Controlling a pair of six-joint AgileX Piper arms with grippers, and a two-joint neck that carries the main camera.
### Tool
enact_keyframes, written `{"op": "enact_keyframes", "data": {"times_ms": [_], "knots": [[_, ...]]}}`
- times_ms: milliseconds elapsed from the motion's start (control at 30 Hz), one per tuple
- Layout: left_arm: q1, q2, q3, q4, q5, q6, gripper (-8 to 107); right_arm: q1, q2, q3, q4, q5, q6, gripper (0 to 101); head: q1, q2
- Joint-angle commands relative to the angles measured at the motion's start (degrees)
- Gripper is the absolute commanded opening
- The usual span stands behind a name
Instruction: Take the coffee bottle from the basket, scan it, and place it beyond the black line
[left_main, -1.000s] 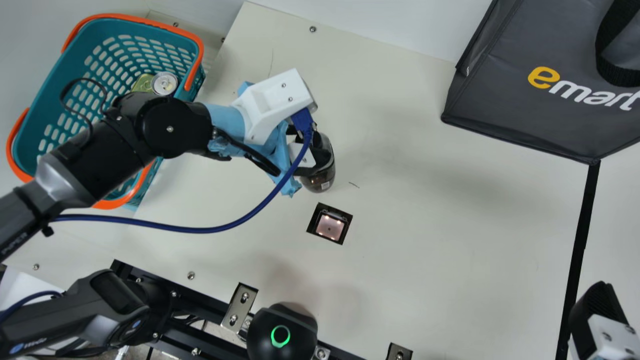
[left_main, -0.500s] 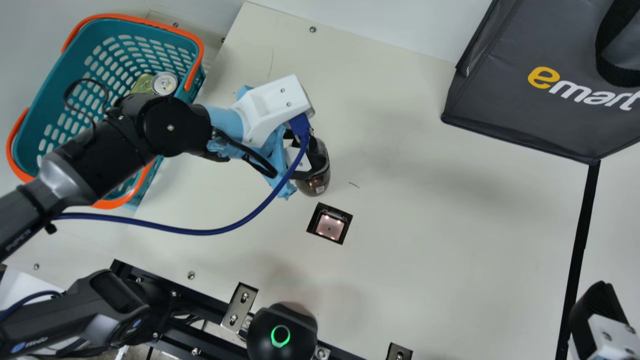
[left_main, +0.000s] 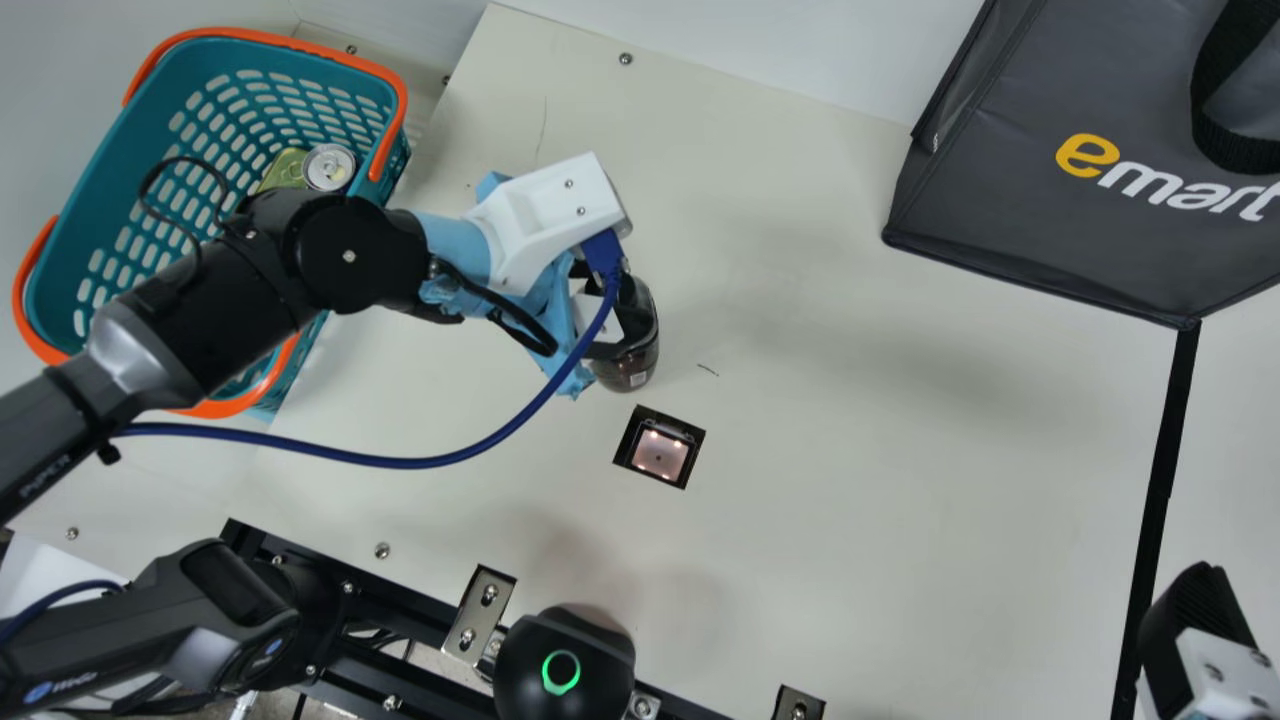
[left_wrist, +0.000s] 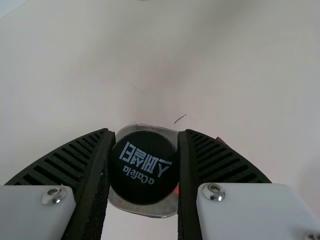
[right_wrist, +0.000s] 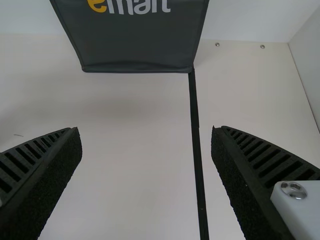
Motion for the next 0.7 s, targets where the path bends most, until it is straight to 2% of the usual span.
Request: {"op": "enact_keyframes", "data": {"times_ms": [0,467,667], "knots": [[-0.2,0.2,-0.1,0.2,0.0,-0.2,44,0.0,0.0,0.0,0.0,0.0,0.0,91,-1.5,0.1],[-0.9,0.3,-1.4,1.2,0.6,-2.5,90,0.0,0.0,0.0,0.0,0.1,0.0,91,-1.5,0.1],[-0.9,0.0,-2.3,1.5,1.3,-3.4,90,0.0,0.0,0.0,0.0,0.1,0.0,91,-1.5,0.1]]}}
